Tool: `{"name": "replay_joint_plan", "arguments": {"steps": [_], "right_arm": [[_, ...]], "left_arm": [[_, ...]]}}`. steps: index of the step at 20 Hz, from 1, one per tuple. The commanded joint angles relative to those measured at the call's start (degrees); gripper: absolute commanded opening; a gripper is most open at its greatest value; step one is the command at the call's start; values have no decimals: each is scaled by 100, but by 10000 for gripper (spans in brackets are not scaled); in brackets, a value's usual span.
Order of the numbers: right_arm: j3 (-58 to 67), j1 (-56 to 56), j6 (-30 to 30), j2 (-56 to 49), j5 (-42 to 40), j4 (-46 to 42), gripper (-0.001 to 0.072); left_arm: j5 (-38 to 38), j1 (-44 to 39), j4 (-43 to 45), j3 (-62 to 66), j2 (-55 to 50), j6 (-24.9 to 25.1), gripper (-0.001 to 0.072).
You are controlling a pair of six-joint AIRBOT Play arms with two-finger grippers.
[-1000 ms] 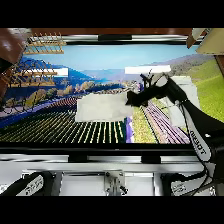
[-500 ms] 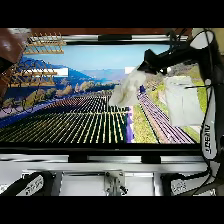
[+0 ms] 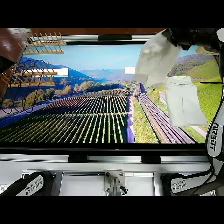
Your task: Fold the shirts.
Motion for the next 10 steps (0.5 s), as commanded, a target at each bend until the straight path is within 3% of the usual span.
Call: {"name": "replay_joint_plan", "arguments": {"steps": [1,7,10], "right_arm": [[22,-98,-291,-4,-1528,-122,60],[20,-205,-708,-175,-3320,-726,60],[22,-256,-708,-374,-3611,-1150,60]], "left_arm": [[-46,0,-11,-2,0,2,27],[-227,0,-50,-2,2,4,27],[-334,-15,-48,-2,2,4,27]]}}
